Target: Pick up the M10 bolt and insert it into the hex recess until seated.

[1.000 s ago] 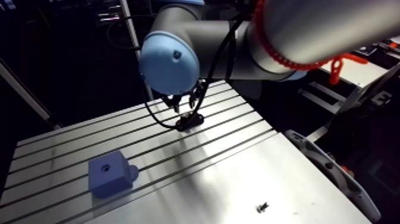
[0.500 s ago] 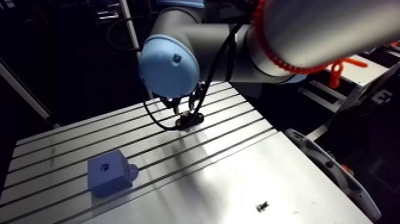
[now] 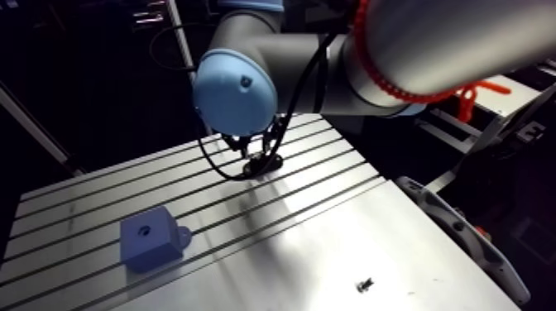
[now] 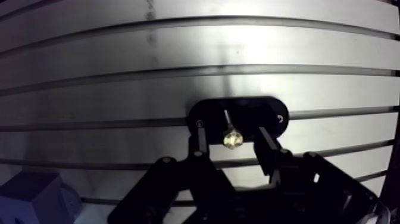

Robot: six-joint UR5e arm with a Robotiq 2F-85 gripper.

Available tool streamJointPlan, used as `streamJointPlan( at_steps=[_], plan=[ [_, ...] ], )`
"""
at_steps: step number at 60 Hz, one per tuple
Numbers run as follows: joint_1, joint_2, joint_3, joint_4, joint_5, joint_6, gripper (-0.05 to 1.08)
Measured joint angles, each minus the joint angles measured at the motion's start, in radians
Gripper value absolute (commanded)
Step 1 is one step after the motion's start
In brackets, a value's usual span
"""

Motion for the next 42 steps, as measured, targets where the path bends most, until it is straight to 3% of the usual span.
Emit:
streamJointPlan(
  at_steps=[42],
  plan=[
    [0.000,0.016,-0.007,0.000,-0.004,0.011,0.52]
  ],
)
